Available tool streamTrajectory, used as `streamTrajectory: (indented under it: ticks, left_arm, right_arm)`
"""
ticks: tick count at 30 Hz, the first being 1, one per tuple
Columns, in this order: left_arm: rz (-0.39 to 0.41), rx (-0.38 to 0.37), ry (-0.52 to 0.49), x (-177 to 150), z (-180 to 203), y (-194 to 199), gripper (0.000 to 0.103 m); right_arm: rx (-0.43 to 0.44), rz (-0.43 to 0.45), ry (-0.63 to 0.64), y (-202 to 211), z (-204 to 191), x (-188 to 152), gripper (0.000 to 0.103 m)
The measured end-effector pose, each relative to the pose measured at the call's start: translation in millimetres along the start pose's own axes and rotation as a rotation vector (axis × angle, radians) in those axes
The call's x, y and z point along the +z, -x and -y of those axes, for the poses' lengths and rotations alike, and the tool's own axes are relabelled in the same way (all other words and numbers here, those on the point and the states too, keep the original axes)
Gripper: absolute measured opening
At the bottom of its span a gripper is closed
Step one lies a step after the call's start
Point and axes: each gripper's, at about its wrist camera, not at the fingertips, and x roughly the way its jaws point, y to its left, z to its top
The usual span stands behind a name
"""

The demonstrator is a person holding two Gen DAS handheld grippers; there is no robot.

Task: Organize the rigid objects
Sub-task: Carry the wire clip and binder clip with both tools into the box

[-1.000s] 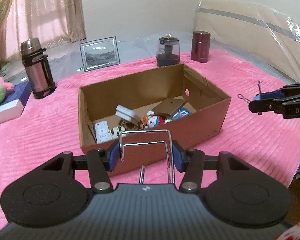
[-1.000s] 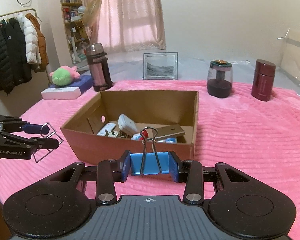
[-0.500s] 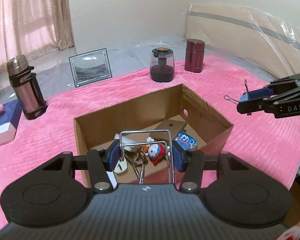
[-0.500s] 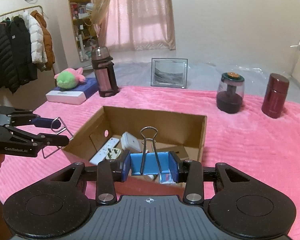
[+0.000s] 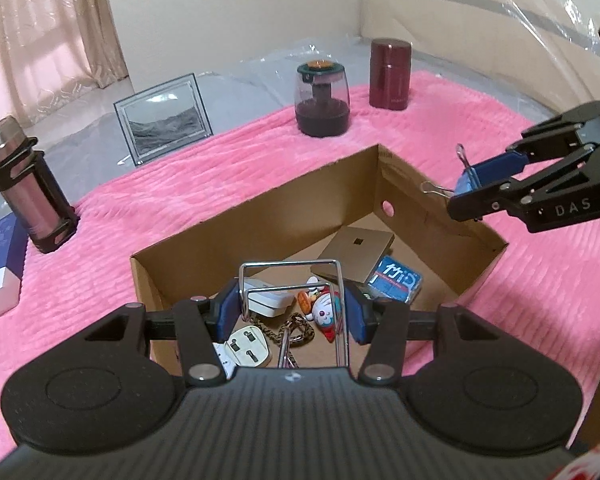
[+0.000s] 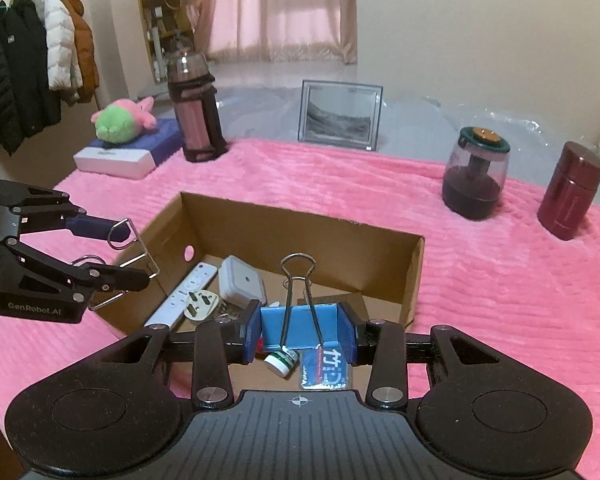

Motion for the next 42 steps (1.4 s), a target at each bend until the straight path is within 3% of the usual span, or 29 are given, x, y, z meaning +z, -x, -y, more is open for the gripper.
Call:
streamTrajectory:
  ticks: [24,42]
  left_arm:
    - [-0.103,-0.051,-0.022,9,-13,-90,0.048]
    - [-0.148,-0.064,-0.046,27,-10,-142,0.048]
  right_arm:
    - [0.0,-0.144,0.011,-92,14,16,0.036]
    - [-0.035,-0.219,0.003,-136,32,18,0.036]
